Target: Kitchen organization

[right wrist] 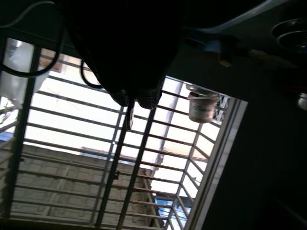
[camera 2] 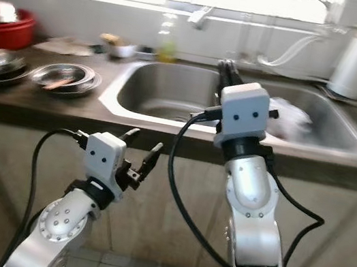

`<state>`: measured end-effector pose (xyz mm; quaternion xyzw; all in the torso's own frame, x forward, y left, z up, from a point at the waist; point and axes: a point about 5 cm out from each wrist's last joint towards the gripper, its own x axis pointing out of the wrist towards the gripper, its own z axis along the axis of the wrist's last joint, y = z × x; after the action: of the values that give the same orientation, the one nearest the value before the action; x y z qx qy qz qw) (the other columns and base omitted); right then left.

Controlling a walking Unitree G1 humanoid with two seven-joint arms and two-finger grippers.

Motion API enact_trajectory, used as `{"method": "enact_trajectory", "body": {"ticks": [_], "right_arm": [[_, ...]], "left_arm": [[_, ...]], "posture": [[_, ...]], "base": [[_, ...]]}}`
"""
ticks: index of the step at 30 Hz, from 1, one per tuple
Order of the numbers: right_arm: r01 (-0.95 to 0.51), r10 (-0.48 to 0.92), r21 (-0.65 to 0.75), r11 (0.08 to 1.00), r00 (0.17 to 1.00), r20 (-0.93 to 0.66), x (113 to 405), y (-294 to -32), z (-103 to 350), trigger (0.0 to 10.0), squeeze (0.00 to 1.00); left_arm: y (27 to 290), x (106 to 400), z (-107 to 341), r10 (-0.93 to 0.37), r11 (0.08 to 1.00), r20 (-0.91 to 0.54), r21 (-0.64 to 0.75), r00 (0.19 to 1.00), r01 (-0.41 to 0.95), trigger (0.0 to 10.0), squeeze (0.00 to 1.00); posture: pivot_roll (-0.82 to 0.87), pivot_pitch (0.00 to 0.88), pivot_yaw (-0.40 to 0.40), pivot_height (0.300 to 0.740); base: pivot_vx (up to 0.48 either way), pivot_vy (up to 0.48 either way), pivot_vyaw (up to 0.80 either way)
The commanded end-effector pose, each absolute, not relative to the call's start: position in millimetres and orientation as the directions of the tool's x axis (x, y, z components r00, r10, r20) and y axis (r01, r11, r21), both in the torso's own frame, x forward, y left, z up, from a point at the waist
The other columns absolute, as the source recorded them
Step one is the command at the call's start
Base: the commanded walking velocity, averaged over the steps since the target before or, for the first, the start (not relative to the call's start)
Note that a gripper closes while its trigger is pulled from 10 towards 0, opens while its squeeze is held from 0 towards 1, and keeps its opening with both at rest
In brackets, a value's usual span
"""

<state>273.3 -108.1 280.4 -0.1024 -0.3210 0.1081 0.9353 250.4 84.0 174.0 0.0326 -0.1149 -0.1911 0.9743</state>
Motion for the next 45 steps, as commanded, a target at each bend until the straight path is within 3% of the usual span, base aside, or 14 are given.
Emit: {"method": "enact_trajectory", "body": {"ticks": [1,23,32,34,45], "right_arm": [[-0.155,0.290,-0.271,0.950,0.760,0.582,272,-104,282,10.0,0.00],[-0.118,0.233,-0.271,0.955,0.866,0.443,282,-125,247,10.0,0.00],[-0.115,0.233,-0.281,0.953,0.872,0.431,280,-127,242,10.0,0.00],[-0.039,0.222,-0.392,0.919,0.873,0.434,279,-129,244,10.0,0.00],[-0.086,0.214,-0.303,0.949,0.882,0.420,278,-126,236,10.0,0.00]], "left_arm": [[87,251,174,-0.368,0.929,0.209,0.118,0.906,0.350,10.0,0.00],[86,251,173,-0.379,0.925,0.202,0.122,0.903,0.360,10.0,0.00],[84,251,171,-0.394,0.918,0.198,0.122,0.897,0.376,10.0,0.00],[83,250,171,-0.400,0.917,0.214,0.105,0.891,0.386,10.0,0.00],[83,250,170,-0.405,0.913,0.192,0.126,0.894,0.387,10.0,0.00]], "posture": [[0.15,0.011,-0.026,0.740],[0.15,0.010,-0.020,0.740],[0.14,0.001,-0.013,0.740],[0.14,0.002,-0.014,0.740],[0.14,0.010,-0.009,0.740]], "base": [[0.311,0.000,0.80],[0.316,0.000,0.04],[0.313,0.000,0.00],[0.313,0.000,0.00],[0.390,0.000,0.00]]}}
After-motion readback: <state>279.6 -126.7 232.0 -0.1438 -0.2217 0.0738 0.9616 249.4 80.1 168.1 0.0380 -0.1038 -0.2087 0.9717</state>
